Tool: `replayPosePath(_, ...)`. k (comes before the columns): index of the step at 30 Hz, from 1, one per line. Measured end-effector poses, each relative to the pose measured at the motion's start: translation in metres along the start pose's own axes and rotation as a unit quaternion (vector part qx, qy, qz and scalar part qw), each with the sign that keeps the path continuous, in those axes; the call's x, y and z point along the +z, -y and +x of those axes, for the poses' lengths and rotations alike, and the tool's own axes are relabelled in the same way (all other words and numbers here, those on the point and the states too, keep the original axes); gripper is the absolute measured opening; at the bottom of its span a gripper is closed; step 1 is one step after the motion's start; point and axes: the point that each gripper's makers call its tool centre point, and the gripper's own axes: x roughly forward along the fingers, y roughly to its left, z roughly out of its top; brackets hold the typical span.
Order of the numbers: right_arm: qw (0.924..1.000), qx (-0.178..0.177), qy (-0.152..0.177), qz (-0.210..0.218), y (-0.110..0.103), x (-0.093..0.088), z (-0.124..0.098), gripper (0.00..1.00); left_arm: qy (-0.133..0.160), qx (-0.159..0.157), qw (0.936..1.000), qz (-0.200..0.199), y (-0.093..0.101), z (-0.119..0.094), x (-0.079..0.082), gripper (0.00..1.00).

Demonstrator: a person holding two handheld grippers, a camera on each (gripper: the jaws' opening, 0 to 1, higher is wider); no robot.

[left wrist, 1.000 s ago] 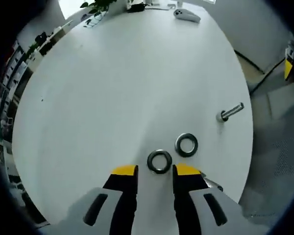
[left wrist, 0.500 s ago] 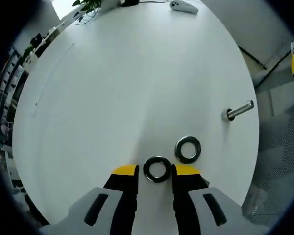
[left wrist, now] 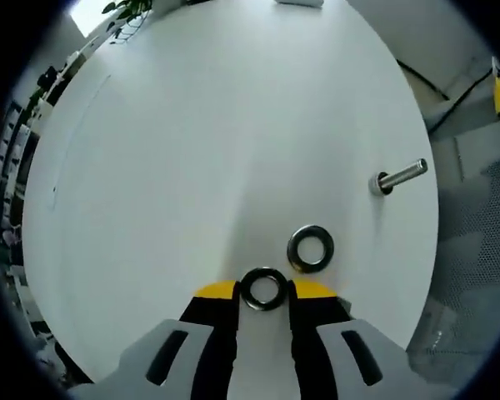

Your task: Place the washer onto the threaded stud by aligning its center hole with the stud, sliding it down to the base, and recovering from edge contact or off-axis alignment until the washer reaches the visible bottom stop.

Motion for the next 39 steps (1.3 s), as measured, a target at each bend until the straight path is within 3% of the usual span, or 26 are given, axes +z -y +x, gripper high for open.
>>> replayPosePath(8, 1.0000, -0.004, 0.003, 0.003, 0.001, 0.001, 0.000, 0.33, 0.000, 0.012, 0.9999, -0.002, 0.001, -0.001, 0.001, 0.19)
replayPosePath(10, 1.0000, -0.004, 0.004, 0.004, 0.001, 0.001, 0.000, 0.33, 0.012, 0.032, 0.9993, 0.016, -0.004, -0.002, 0.007, 0.00)
replayPosePath(11, 1.0000, -0.004, 0.004, 0.004, 0.001, 0.001, 0.000, 0.33, -0.034, 0.053, 0.9975, 0.033, -0.007, -0.005, -0.004, 0.00)
replayPosePath(14, 1.0000, -0.005, 0.004, 0.005, 0.002, 0.001, 0.000, 0.33, 0.021, 0.021, 0.9995, -0.007, 0.005, -0.001, 0.014, 0.00)
replayPosePath(18, 1.0000, -0.006, 0.003, 0.006, 0.002, 0.000, 0.000, 0.33, 0.033, 0.034, 0.9988, -0.007, -0.005, -0.013, 0.015, 0.00)
replayPosePath(21, 1.0000, -0.005, 0.000, 0.004, 0.002, 0.000, 0.000, 0.33, 0.056, 0.034, 0.9974, -0.030, -0.012, -0.027, 0.013, 0.00)
replayPosePath(25, 1.0000, -0.001, -0.001, 0.000, 0.000, 0.000, 0.000, 0.32, 0.059, 0.054, 0.9960, -0.041, -0.027, -0.049, -0.015, 0.00)
replayPosePath(29, 1.0000, 0.000, -0.002, -0.001, 0.000, 0.000, 0.001, 0.32, 0.057, 0.073, 0.9930, -0.074, -0.036, -0.073, -0.053, 0.00)
replayPosePath(35, 1.0000, 0.003, -0.006, -0.005, -0.001, -0.001, 0.001, 0.32, 0.065, 0.103, 0.9829, -0.138, -0.045, -0.106, -0.109, 0.00)
replayPosePath(36, 1.0000, 0.004, -0.007, -0.006, -0.002, -0.002, 0.001, 0.32, 0.060, 0.108, 0.9812, -0.148, -0.046, -0.110, -0.124, 0.00)
replayPosePath(37, 0.9999, 0.004, -0.007, -0.006, -0.002, -0.002, 0.001, 0.32, 0.059, 0.110, 0.9806, -0.151, -0.047, -0.110, -0.128, 0.00)
replayPosePath(39, 0.9999, 0.006, -0.008, -0.008, -0.002, -0.002, 0.001, 0.32, 0.054, 0.116, 0.9758, -0.177, -0.047, -0.113, -0.155, 0.00)
